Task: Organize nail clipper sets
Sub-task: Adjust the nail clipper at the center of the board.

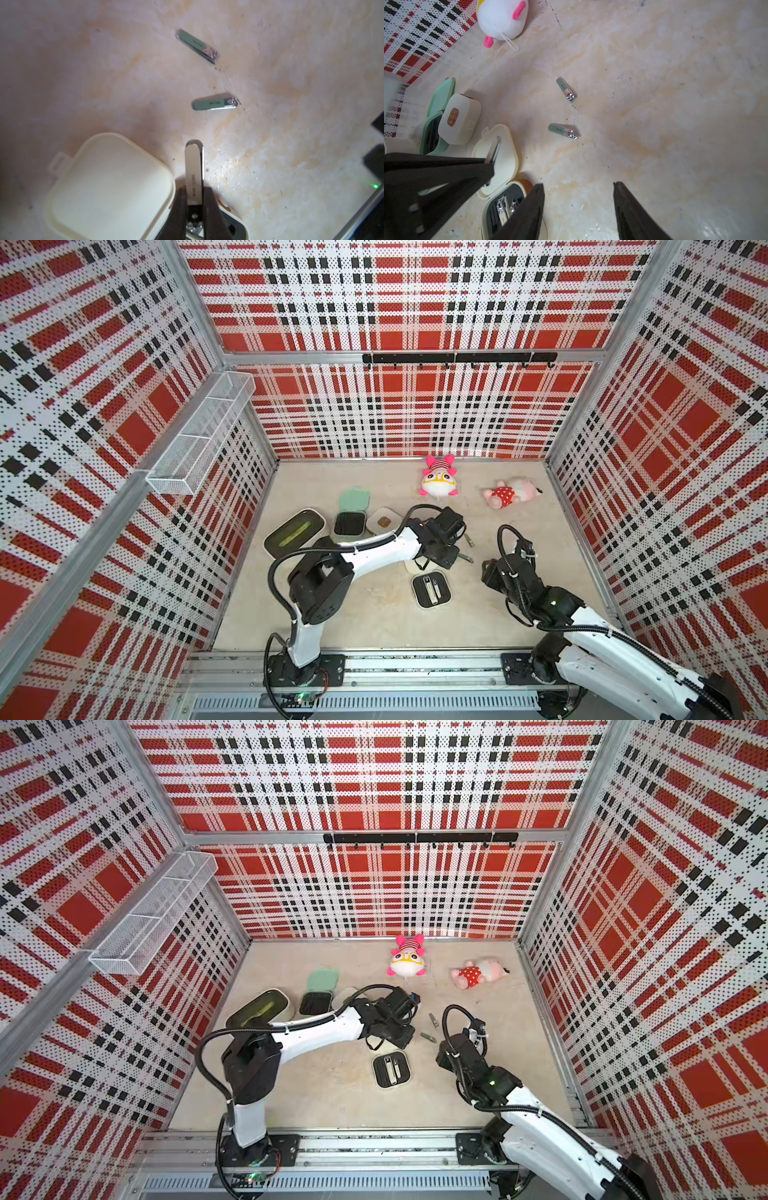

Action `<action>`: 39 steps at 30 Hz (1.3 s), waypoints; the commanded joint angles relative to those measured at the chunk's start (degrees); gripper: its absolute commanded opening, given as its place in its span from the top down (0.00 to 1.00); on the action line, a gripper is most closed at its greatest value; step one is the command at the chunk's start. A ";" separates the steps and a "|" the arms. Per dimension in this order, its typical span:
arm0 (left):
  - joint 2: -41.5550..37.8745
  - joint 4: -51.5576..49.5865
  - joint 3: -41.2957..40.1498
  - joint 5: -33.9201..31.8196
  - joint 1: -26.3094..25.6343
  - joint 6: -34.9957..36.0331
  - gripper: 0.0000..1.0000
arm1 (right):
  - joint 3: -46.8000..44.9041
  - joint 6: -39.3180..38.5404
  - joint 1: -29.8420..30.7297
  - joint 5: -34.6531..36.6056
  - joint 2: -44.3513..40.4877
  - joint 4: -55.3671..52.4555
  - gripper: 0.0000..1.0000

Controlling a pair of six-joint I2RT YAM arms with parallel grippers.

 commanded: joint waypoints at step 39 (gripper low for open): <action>-6.66 11.29 -7.30 5.68 8.65 -3.60 0.68 | -0.02 -2.36 0.02 -12.06 9.22 1.59 0.63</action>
